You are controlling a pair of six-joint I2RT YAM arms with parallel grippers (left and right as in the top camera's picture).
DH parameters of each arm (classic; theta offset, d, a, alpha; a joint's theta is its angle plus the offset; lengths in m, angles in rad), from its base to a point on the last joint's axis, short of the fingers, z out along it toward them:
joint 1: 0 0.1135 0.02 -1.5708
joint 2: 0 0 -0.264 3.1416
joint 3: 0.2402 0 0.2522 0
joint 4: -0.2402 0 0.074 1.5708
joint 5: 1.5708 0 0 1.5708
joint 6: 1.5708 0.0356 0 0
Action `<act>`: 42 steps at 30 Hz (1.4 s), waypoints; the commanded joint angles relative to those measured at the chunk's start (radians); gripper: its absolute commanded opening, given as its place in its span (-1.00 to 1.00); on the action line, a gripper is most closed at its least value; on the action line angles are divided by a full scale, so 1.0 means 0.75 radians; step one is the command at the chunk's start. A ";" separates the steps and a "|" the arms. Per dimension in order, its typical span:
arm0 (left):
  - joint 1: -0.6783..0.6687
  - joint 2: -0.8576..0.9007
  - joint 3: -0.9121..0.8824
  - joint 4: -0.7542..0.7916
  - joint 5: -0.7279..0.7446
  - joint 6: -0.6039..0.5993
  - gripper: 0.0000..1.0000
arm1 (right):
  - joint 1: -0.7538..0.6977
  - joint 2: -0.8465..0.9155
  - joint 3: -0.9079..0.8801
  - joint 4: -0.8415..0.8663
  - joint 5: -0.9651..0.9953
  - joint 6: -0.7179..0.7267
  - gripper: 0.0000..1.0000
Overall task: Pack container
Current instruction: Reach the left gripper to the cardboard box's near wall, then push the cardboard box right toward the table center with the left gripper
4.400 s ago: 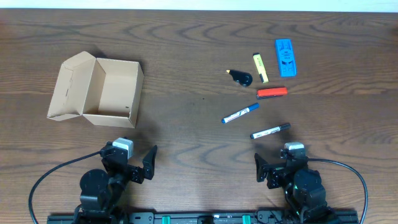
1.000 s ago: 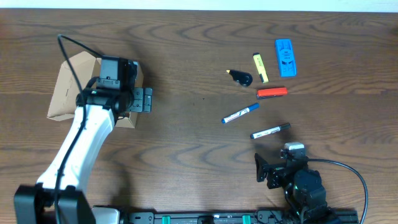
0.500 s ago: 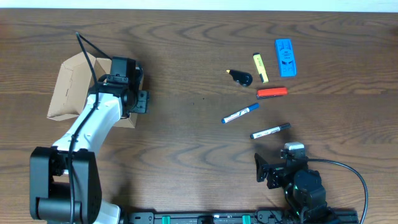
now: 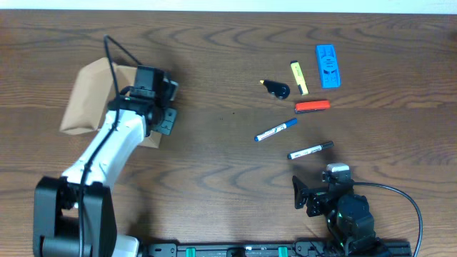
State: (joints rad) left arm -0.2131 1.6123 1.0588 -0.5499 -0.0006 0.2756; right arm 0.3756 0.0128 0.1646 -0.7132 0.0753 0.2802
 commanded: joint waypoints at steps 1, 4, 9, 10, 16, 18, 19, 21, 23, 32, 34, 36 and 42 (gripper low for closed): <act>-0.109 -0.104 0.051 0.003 0.018 0.338 -0.89 | -0.003 -0.009 -0.005 -0.002 -0.002 -0.016 0.98; -0.201 -0.146 0.051 -0.004 0.096 0.612 -0.89 | -0.003 -0.009 -0.005 -0.002 -0.002 -0.016 0.99; -0.329 -0.181 0.051 -0.026 0.240 1.033 -0.89 | -0.003 -0.009 -0.005 -0.002 -0.002 -0.016 0.98; -0.340 -0.181 0.051 -0.028 0.262 1.083 -0.89 | -0.003 -0.009 -0.005 -0.002 -0.002 -0.016 0.99; -0.343 -0.175 0.051 -0.028 0.424 1.215 -0.90 | -0.003 -0.009 -0.005 -0.002 -0.002 -0.016 0.99; -0.338 -0.168 0.051 -0.029 0.426 1.250 -0.89 | -0.003 -0.009 -0.005 -0.002 -0.002 -0.016 0.99; -0.336 -0.160 0.051 -0.030 0.427 1.275 -0.89 | -0.003 -0.009 -0.005 -0.002 -0.002 -0.016 0.98; -0.336 -0.142 0.051 -0.032 0.424 1.323 -0.89 | -0.003 -0.009 -0.005 -0.002 -0.002 -0.016 0.99; -0.335 -0.120 0.051 -0.027 0.406 1.345 -0.89 | -0.003 -0.009 -0.005 -0.002 -0.002 -0.016 0.98; -0.309 -0.022 0.051 0.011 0.271 1.330 -0.89 | -0.003 -0.009 -0.005 -0.002 -0.002 -0.016 0.98; -0.303 -0.013 0.051 0.010 0.271 1.311 -0.89 | -0.003 -0.009 -0.005 -0.002 -0.002 -0.016 0.99; -0.299 -0.012 0.051 0.011 0.273 1.300 -0.89 | -0.003 -0.009 -0.005 -0.002 -0.002 -0.016 0.99; -0.299 -0.012 0.051 0.007 0.287 1.299 -0.89 | -0.003 -0.009 -0.005 -0.002 -0.002 -0.016 0.98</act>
State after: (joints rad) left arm -0.4412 1.6005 1.0760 -0.5457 0.2092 1.2541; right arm 0.3756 0.0128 0.1646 -0.7132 0.0750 0.2802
